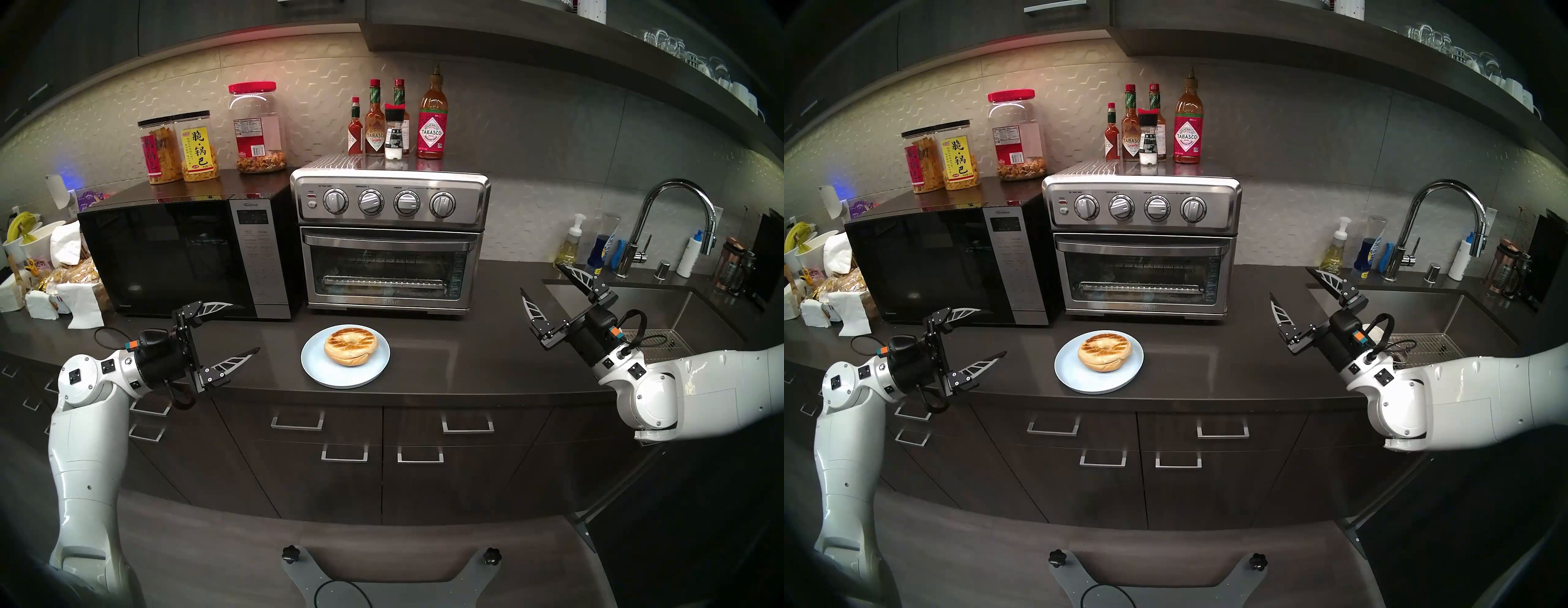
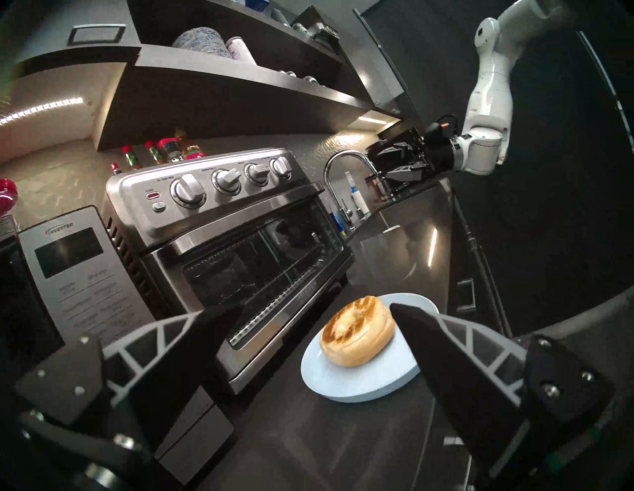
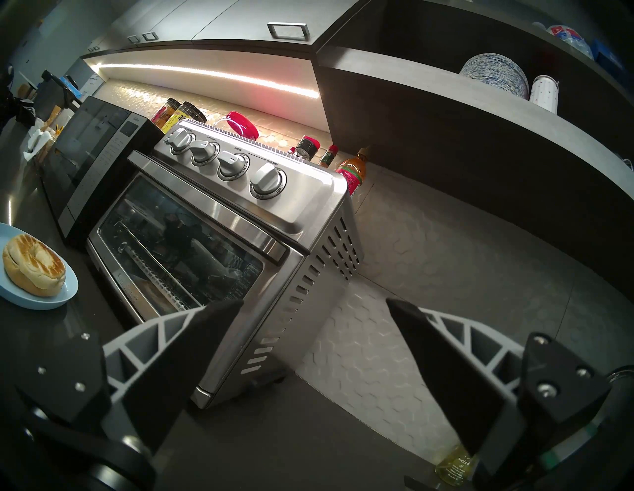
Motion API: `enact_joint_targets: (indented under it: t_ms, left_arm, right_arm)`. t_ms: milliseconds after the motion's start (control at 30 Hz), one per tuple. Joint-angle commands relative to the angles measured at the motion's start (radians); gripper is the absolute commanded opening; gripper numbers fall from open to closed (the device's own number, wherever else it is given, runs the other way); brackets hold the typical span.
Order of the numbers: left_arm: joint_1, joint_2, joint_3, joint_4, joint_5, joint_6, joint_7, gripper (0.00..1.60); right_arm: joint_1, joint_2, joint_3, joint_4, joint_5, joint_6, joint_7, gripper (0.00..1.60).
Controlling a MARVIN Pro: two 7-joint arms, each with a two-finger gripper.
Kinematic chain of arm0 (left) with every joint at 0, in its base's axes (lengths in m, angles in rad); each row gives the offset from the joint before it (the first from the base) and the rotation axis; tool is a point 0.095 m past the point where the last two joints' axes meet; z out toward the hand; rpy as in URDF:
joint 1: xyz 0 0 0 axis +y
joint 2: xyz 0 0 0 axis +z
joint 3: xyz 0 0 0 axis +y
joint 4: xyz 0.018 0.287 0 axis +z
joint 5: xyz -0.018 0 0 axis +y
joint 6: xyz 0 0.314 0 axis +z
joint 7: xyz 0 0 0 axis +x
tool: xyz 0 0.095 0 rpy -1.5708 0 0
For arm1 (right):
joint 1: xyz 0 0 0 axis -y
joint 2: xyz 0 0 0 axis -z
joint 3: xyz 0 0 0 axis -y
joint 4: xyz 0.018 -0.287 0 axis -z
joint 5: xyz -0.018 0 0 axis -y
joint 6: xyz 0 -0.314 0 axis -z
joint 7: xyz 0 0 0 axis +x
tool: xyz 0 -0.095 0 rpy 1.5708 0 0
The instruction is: Open the oven and place the bagel inside on the rack
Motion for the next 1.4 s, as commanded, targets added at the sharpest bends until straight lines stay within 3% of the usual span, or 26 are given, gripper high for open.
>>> enact_joint_targets:
  t_ms: [0, 500, 833, 900, 1367]
  left_arm:
    - [-0.041, 0.029, -0.009, -0.003, -0.021, 0.026, -0.009, 1.60]
    - [-0.078, 0.138, 0.064, -0.011, 0.023, 0.200, -0.009, 1.60]
    - [-0.088, 0.169, 0.095, -0.028, 0.062, 0.222, -0.009, 1.60]
    - [-0.094, 0.153, 0.084, -0.012, 0.025, 0.244, -0.009, 1.60]
    - [-0.094, 0.163, 0.094, -0.007, 0.012, 0.245, -0.009, 1.60]
  right_arm:
    - [0.012, 0.001, 0.007, -0.003, 0.002, 0.000, 0.000, 1.60]
    - [0.012, 0.001, 0.007, -0.003, 0.001, 0.000, 0.000, 1.60]
    - [0.012, 0.001, 0.007, -0.003, 0.002, 0.000, 0.000, 1.60]
    - [0.012, 0.001, 0.007, -0.003, 0.002, 0.000, 0.000, 1.60]
    - [0.012, 0.002, 0.007, -0.003, 0.002, 0.000, 0.001, 1.60]
